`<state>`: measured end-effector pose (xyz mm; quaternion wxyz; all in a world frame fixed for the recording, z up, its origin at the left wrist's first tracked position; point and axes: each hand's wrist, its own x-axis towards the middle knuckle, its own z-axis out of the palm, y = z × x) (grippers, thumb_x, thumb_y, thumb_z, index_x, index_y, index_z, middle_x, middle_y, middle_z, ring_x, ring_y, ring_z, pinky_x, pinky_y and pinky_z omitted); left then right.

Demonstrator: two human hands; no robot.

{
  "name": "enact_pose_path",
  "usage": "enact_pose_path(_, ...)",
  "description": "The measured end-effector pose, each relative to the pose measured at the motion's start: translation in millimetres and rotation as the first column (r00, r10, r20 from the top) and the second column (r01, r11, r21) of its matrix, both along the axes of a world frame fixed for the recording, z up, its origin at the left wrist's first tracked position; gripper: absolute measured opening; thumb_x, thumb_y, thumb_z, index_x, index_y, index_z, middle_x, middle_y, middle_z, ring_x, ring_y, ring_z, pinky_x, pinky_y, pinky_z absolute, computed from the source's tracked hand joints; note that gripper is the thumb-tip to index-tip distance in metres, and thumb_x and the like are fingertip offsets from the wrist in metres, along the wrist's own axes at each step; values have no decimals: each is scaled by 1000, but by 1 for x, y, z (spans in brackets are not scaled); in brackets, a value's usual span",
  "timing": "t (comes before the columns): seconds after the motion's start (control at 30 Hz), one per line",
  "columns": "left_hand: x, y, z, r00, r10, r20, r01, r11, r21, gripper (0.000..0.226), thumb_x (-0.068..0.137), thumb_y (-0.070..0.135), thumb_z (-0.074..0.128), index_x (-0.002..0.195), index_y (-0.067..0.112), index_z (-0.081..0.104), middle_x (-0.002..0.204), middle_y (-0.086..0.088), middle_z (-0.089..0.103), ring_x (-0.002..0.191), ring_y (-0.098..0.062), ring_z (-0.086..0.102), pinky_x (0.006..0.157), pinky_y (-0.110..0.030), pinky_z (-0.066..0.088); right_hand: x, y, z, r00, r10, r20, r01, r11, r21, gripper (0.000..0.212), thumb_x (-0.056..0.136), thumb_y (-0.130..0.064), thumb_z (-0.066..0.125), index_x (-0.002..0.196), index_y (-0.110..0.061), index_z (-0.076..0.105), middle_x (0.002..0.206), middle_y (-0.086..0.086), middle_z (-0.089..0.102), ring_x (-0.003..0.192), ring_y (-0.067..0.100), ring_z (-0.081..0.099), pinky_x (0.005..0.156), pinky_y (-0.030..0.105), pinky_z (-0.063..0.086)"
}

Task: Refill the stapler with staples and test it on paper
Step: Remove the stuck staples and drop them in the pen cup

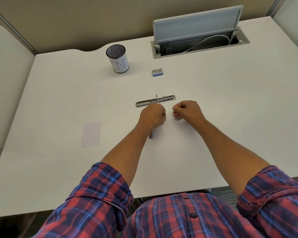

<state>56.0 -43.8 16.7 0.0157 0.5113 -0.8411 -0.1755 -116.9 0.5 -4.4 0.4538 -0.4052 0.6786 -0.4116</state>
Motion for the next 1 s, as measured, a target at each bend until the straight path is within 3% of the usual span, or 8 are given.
enact_pose_path(0.27, -13, -1, 0, 964, -161, 211, 180, 981, -73, 11, 89, 17, 61, 94, 14, 70, 95, -4, 70, 94, -29, 64, 66, -33, 47, -3, 2, 0, 1000, -15, 21, 15, 1000, -3, 14, 88, -9, 68, 92, 2, 74, 82, 20, 74, 65, 19, 69, 62, 30, 59)
enact_pose_path(0.43, -17, 1, 4, 897, -265, 354, 324, 938, -121, 8, 83, 8, 58, 87, 13, 63, 88, -6, 65, 88, -30, 62, 59, -32, 39, -3, 1, 0, 1000, -16, 18, 16, 1000, -4, 14, 88, -9, 67, 91, 3, 74, 84, 22, 74, 65, 21, 69, 63, 31, 60)
enact_pose_path(1.0, -9, -3, -7, 874, -362, 323, 427, 890, -160, 13, 93, 14, 46, 99, 8, 56, 106, -11, 62, 101, -31, 55, 65, -36, 36, -5, -1, -5, 999, -29, 13, 29, 1000, 3, 13, 87, -10, 68, 90, 1, 75, 82, 21, 74, 64, 20, 69, 68, 36, 61)
